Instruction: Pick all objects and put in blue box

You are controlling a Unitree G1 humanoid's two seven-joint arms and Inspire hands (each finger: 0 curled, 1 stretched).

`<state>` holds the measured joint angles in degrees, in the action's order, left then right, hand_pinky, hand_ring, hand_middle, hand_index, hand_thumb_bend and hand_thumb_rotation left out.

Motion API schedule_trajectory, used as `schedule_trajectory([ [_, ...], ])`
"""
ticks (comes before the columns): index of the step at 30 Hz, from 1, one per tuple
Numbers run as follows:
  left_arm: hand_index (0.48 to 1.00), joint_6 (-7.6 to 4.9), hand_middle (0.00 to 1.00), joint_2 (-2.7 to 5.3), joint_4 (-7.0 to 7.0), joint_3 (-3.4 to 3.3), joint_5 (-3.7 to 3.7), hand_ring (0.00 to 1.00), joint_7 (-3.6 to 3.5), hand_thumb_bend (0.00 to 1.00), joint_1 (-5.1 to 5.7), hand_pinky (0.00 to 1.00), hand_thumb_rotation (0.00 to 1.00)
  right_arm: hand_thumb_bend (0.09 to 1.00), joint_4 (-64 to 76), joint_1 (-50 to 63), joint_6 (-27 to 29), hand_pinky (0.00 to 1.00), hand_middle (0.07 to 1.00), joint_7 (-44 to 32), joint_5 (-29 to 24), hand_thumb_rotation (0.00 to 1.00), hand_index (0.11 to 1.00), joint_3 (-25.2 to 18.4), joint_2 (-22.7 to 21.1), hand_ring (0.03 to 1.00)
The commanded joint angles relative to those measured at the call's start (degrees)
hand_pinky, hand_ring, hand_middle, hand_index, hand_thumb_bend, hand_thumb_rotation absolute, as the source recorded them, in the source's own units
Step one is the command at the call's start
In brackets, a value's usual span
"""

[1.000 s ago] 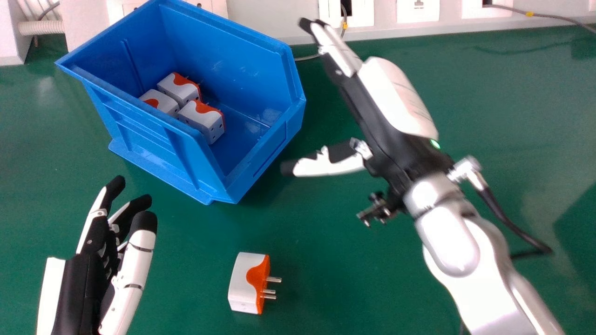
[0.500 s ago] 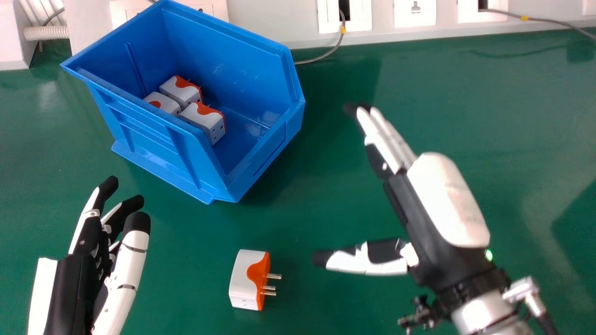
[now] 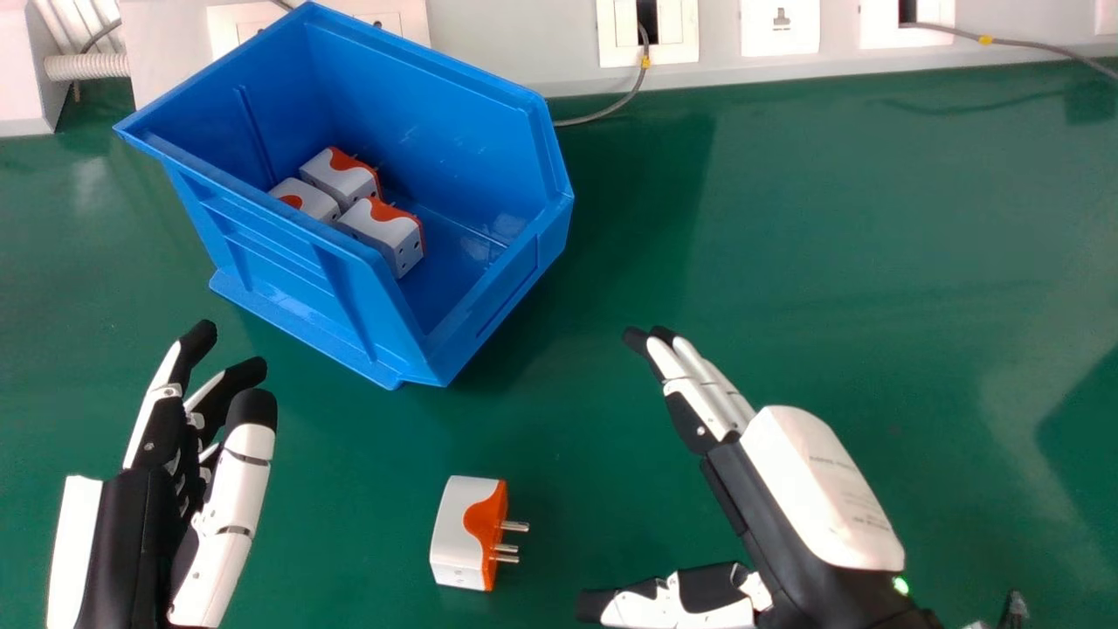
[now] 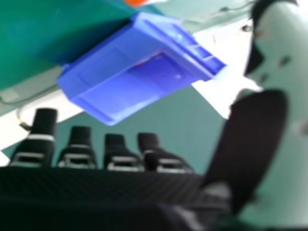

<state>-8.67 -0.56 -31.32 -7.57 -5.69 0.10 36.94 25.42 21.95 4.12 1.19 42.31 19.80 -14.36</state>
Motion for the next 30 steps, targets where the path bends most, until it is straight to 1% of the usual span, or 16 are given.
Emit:
schedule_trajectory([
  [1, 0.923, -0.63, 0.85, -0.3, -1.68, -0.4, -0.13, 0.87, 0.16, 0.45, 0.31, 0.81, 0.81, 0.605, 1.19, 0.26, 0.0, 0.83, 0.966, 0.26, 0.93, 0.27, 0.93, 0.42, 0.4, 0.947],
  [5, 0.922, -0.38, 0.85, -0.45, -2.02, -0.69, 0.03, 0.87, 0.02, 0.45, 0.36, 0.8, 0.81, 0.609, 1.88, 0.21, -1.72, 0.81, 0.951, -1.49, 4.52, 0.27, 0.914, 2.65, 0.8, 0.933],
  [7, 0.922, -0.29, 0.85, -0.51, -2.14, -0.77, -0.05, 0.87, -0.02, 0.45, 0.36, 0.8, 0.81, 0.607, 1.58, -0.36, -2.28, 0.8, 0.947, -2.52, 5.01, 0.28, 0.912, 3.59, 1.14, 0.931],
  [13, 0.922, -0.14, 0.85, -0.58, -2.14, -0.94, -0.12, 0.87, 0.0, 0.45, 0.14, 0.8, 0.81, 0.598, -1.7, -3.22, -1.79, 0.8, 0.94, -4.45, 3.21, 0.29, 0.91, 5.22, 1.94, 0.923],
  [15, 0.922, 0.13, 0.85, -0.62, -2.32, -1.05, -0.04, 0.87, -0.01, 0.45, 0.03, 0.8, 0.81, 0.595, -2.96, -4.42, -1.6, 0.8, 0.938, -5.05, 2.58, 0.29, 0.908, 5.71, 1.99, 0.92],
  [19, 0.922, 0.39, 0.85, -0.47, -2.9, -0.82, -0.35, 0.87, 0.11, 0.46, 0.25, 0.8, 0.81, 0.595, -4.88, -6.28, -1.56, 0.8, 0.935, -5.33, 2.19, 0.29, 0.9, 6.74, 2.14, 0.912],
  [22, 0.922, 0.64, 0.85, -0.55, -3.21, -0.83, -0.48, 0.87, 0.07, 0.46, 0.3, 0.8, 0.81, 0.599, -6.68, -7.69, -1.32, 0.8, 0.934, -4.94, 2.42, 0.28, 0.898, 7.58, 2.39, 0.909],
  [27, 0.921, 0.8, 0.84, -0.72, -3.37, -1.16, -0.26, 0.87, -0.05, 0.47, 0.34, 0.8, 0.81, 0.602, -8.48, -9.95, -1.6, 0.79, 0.932, -4.98, 3.05, 0.28, 0.893, 8.7, 2.58, 0.902],
  [30, 0.921, 1.03, 0.84, -0.84, -3.38, -1.32, -0.12, 0.87, -0.11, 0.47, 0.17, 0.8, 0.81, 0.603, -9.93, -11.85, -1.98, 0.79, 0.931, -5.47, 2.98, 0.28, 0.892, 9.22, 3.04, 0.9],
])
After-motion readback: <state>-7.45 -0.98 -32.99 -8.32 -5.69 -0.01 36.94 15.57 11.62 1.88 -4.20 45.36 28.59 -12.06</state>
